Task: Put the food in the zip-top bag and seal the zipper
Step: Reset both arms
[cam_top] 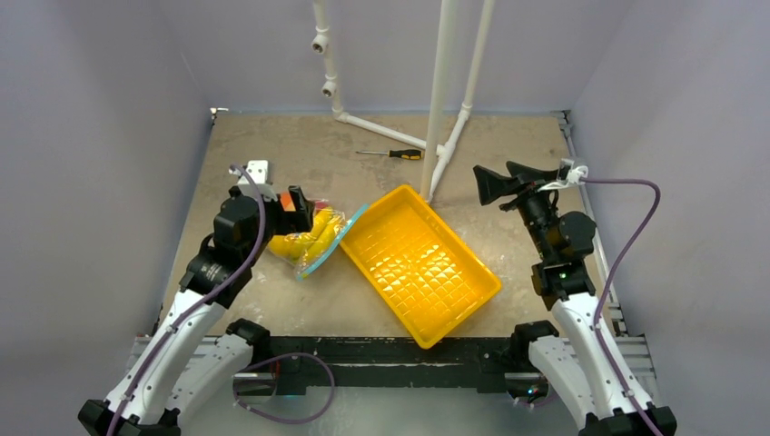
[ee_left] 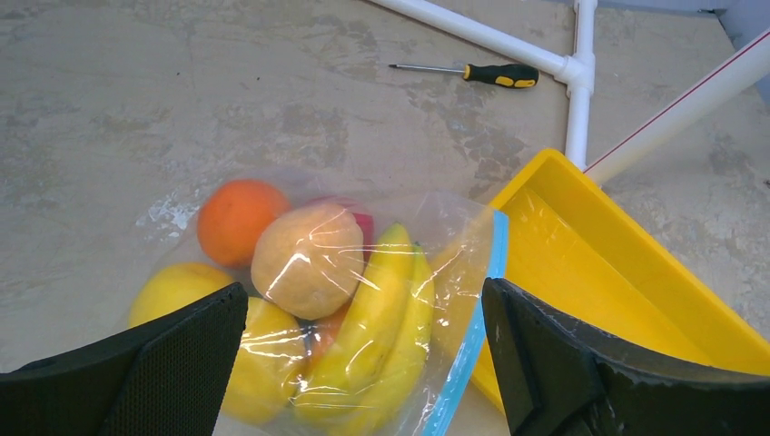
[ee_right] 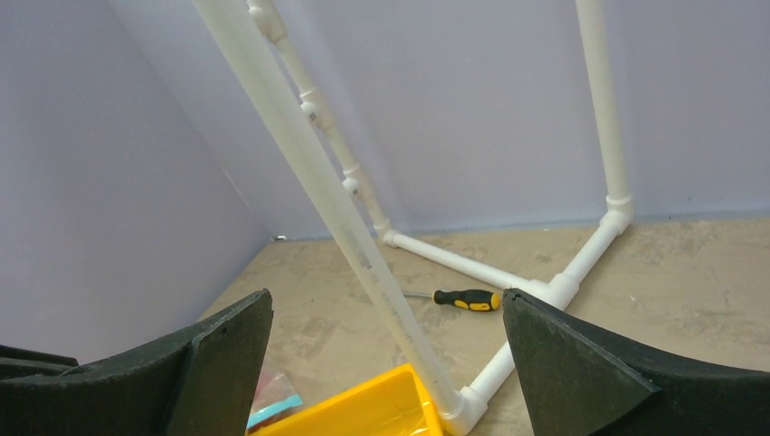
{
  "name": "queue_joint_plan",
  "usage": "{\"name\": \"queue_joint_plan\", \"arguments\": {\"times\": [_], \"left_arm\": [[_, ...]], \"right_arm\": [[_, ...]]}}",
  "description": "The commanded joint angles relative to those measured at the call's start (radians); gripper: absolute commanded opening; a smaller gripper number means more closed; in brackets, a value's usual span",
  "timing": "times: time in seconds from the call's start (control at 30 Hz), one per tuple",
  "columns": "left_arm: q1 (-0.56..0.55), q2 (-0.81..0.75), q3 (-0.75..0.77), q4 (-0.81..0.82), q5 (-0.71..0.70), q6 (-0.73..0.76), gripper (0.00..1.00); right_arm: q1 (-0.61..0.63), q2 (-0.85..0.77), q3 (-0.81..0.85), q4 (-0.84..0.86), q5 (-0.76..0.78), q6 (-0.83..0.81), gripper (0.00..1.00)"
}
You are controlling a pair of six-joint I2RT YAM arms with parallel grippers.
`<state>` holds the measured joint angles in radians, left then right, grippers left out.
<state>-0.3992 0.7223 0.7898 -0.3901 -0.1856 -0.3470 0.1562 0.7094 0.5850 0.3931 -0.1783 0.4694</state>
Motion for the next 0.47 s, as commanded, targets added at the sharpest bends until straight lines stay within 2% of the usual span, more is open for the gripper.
{"name": "queue_joint_plan", "arguments": {"times": [0.0, 0.3, 0.43], "left_arm": [[0.007, -0.027, -0.01, 0.049, -0.027, 0.017, 0.99], [0.007, -0.045, -0.012, 0.057, -0.008, 0.038, 0.99], [0.007, -0.051, -0.004, 0.049, -0.041, 0.026, 0.99]], "right_arm": [[-0.004, -0.054, -0.022, 0.093, -0.034, -0.032, 0.99], [-0.003, -0.099, -0.037, 0.128, -0.059, -0.044, 0.99], [-0.003, -0.099, -0.036, 0.13, -0.064, -0.046, 0.99]]}}
